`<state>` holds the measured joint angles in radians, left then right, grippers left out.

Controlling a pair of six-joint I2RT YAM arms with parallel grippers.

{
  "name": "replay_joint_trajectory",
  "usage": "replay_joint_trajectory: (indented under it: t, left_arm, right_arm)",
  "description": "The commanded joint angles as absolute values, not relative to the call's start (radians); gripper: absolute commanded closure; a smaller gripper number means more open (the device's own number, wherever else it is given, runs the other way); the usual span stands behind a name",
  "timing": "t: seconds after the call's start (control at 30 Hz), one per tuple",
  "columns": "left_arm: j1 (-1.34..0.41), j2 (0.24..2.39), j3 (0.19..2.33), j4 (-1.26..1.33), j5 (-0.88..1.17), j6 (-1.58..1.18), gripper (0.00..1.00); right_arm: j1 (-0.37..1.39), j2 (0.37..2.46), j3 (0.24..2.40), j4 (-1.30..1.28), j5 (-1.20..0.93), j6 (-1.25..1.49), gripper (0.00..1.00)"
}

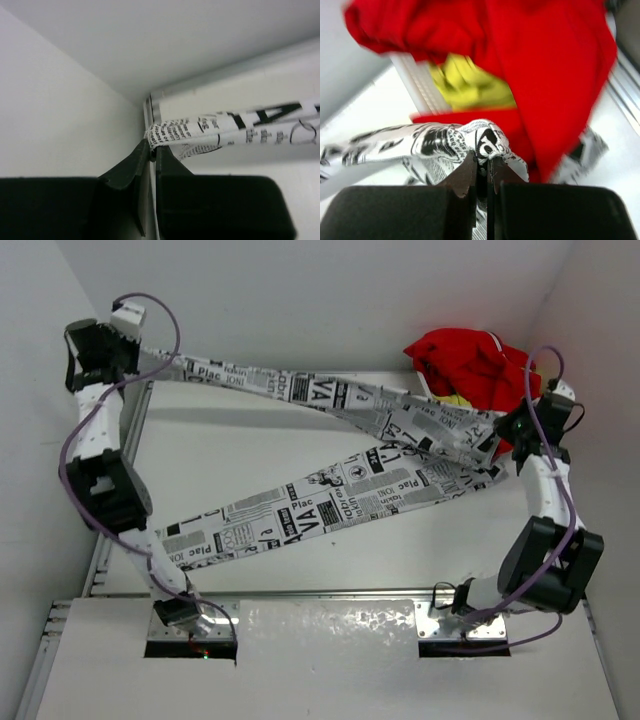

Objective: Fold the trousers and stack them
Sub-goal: Fold the trousers

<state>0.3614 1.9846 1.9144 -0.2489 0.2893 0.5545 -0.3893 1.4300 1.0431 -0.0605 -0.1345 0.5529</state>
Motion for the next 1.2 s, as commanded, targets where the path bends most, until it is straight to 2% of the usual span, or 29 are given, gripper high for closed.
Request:
replay_joint_trajectory:
  t: [0.0,0.07,0.1,0.2,0.23,0.4,0.53,0.6,0.73,0.83,0.93,1.0,1.1,1.17]
  left_arm:
    - [0.455,1.612,1.602,-0.247,0.434,0.811,1.00]
    - [0.546,1.487,1.380,-0.290,0.540,0.978,1.00]
    - [0.573,1.406,1.349,-0.349,0.555,1.044,1.00]
    - [0.685,1.317,1.270,-0.778,0.631,1.326,1.00]
    - [0.754,1.290,1.234,-0.831,0.653,1.470,1.00]
    - [0.805,1.152,0.985,-1.070,0.572,1.701,1.00]
    - [0.804,1.089,0.867,-0.904,0.542,1.586,1.00]
    - [0.801,1.081,0.868,-0.722,0.548,1.464,1.00]
    - [0.784,1.112,0.983,-0.383,0.558,1.179,1.00]
    - [0.784,1.158,1.112,-0.307,0.568,1.000,1.00]
    - [0.784,1.123,1.112,-0.313,0.601,0.988,1.00]
    - [0.782,1.051,1.024,-0.386,0.636,1.128,1.00]
    - [0.785,1.014,0.937,-0.716,0.687,1.400,1.00]
    - [0.792,1.008,0.878,-0.826,0.703,1.576,1.00]
  right_arm:
    - [-0.429,1.322,0.941,0.049,-0.141,0.497,1.00]
    - [-0.465,1.281,0.863,0.081,-0.149,0.549,1.00]
    - [-0.503,1.270,0.836,0.095,-0.158,0.570,1.00]
    - [-0.549,1.244,0.759,0.138,-0.164,0.583,1.00]
    - [-0.551,1.247,0.753,0.138,-0.152,0.568,1.00]
    - [-0.551,1.359,0.747,0.198,-0.202,0.566,1.00]
    - [-0.545,1.456,0.896,0.161,-0.207,0.564,1.00]
    - [-0.535,1.499,0.989,0.147,-0.212,0.577,1.00]
    - [-0.467,1.529,1.118,0.152,-0.183,0.587,1.00]
    - [-0.439,1.549,1.173,0.208,-0.183,0.629,1.00]
    - [-0.436,1.562,1.180,0.232,-0.183,0.618,1.00]
    - [-0.434,1.551,1.128,0.225,-0.178,0.586,1.00]
    - [-0.436,1.528,1.022,0.270,-0.187,0.566,1.00]
    - [-0.434,1.523,0.954,0.325,-0.202,0.569,1.00]
